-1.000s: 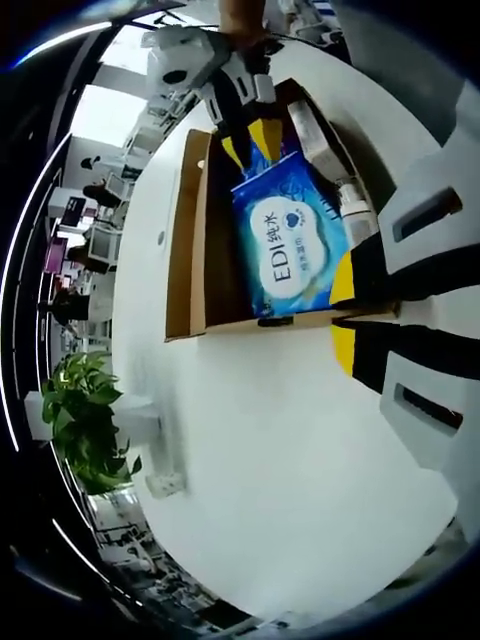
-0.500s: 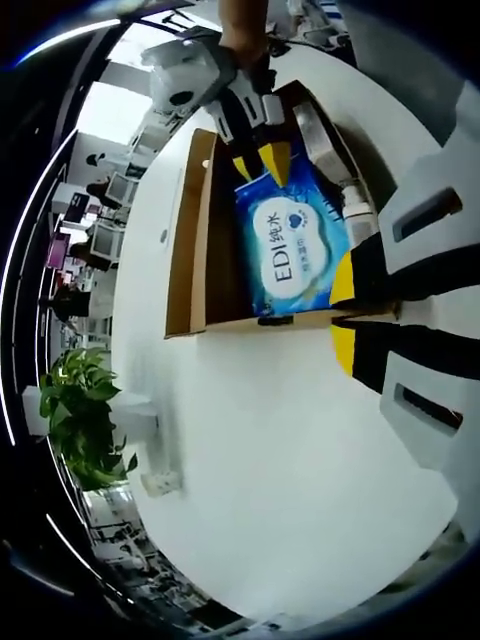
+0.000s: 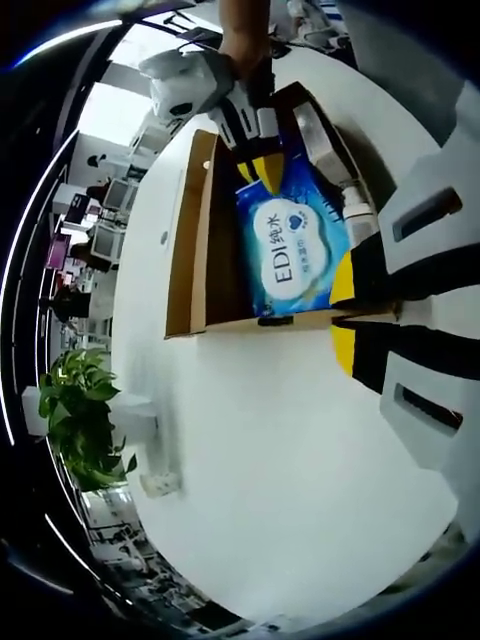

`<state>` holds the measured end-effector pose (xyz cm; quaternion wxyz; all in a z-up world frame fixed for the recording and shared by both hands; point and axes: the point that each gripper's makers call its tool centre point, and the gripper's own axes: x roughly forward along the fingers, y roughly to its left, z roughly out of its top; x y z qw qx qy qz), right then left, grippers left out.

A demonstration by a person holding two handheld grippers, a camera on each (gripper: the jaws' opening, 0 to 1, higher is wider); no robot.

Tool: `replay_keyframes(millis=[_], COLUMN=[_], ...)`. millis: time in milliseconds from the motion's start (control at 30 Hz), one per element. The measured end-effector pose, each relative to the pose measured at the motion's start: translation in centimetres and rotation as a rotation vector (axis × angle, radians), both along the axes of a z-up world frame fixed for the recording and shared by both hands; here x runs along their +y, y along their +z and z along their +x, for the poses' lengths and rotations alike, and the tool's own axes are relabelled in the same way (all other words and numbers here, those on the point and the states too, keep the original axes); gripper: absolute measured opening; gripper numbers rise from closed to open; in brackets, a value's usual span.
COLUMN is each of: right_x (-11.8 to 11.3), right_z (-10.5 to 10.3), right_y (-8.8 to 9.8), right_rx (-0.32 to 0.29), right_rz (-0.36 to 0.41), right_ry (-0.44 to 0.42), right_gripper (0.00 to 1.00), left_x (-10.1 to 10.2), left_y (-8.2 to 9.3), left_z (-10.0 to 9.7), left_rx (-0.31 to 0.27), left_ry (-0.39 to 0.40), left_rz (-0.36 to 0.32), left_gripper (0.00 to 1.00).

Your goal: Operate the shoe box by opening the lid, removing the specified soft item, and placing it in the target area until the item is outside and the box remains undamaged.

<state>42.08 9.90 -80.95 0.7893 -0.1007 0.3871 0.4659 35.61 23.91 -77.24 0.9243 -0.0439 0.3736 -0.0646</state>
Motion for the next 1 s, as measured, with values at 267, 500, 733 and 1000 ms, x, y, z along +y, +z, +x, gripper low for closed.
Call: replay_keyframes(millis=[267, 500, 733, 1000], right_x=[-0.3, -0.4, -1.0, -1.9], right_z=[0.2, 0.4, 0.4, 0.5], right_y=[1.4, 2.8, 3.6, 4.2], right_rx=[0.025, -0.013, -0.046, -0.082], right_rz=[0.053, 0.083, 0.089, 0.092], right_ry=[-0.083, -0.103, -0.109, -0.107], right_gripper=[0.00, 0.00, 0.00, 0.00], left_x=[0.0, 0.0, 0.1, -0.3], left_y=[0.0, 0.1, 1.2, 2.5], left_z=[0.0, 0.1, 0.6, 2.0], left_rx=[-0.001, 0.006, -0.022, -0.064], left_ry=[-0.019, -0.046, -0.058, -0.078], left_rz=[0.016, 0.047, 0.078, 0.095], left_gripper=[0.04, 0.04, 0.04, 0.05])
